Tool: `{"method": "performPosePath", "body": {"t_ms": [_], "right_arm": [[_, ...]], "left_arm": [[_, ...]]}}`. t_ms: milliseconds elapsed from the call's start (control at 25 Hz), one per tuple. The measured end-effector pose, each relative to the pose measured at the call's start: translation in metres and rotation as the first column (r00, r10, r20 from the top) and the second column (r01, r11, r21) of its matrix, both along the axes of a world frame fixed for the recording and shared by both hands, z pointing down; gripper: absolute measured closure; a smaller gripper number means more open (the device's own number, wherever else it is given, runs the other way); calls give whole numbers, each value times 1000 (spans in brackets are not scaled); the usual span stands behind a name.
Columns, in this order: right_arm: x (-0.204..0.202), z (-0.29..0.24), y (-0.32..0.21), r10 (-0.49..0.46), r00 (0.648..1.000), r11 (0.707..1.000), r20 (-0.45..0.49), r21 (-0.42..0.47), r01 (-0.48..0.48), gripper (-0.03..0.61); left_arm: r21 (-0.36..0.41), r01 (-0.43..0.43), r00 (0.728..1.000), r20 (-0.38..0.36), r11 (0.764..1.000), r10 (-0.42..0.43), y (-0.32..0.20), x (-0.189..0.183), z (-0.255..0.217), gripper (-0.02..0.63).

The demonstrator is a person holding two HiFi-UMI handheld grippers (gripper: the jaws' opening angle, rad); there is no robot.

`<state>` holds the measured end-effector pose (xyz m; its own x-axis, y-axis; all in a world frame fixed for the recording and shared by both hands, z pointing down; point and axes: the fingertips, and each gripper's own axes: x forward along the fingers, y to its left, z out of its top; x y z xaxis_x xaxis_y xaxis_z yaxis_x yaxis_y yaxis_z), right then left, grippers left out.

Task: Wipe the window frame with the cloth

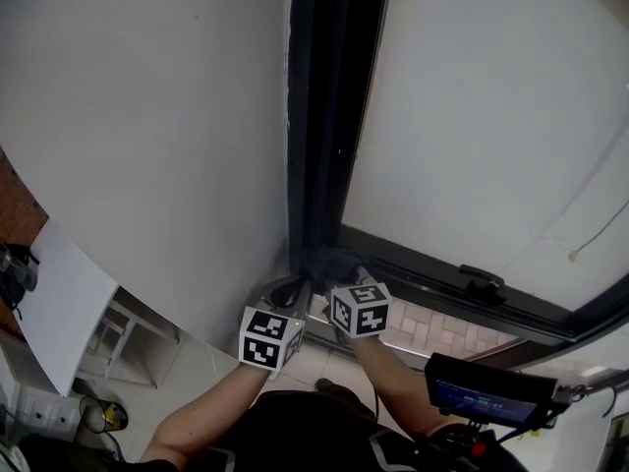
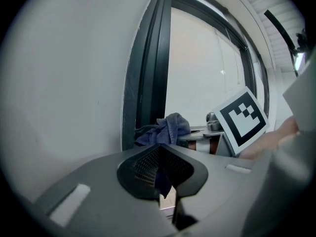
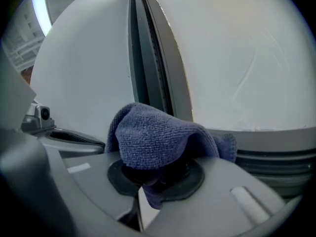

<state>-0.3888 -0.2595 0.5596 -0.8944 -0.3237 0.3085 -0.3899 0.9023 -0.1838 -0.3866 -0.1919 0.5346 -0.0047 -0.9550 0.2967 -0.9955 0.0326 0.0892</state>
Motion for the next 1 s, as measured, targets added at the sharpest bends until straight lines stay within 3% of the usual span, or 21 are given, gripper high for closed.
{"method": "performPosePath", "body": {"t_ms": [200, 440, 800, 1000], "right_arm": [[1, -8, 1, -20, 1000, 1000, 11, -15, 20, 532], [3, -37, 3, -20, 998, 999, 55, 27, 18, 532], [3, -96, 3, -23, 995, 995, 99, 99, 13, 531], [3, -126, -2, -39, 993, 989, 110, 146, 23, 532]], "left_arm": [[-4, 21, 1000, -24, 1000, -21, -2, -3, 2, 620], [-16, 69, 998, 4, 997, -69, 6, -9, -8, 620], [51, 131, 991, 20, 990, -133, 11, -18, -54, 620], [64, 119, 993, 2, 991, -120, 5, -9, -72, 620]]}}
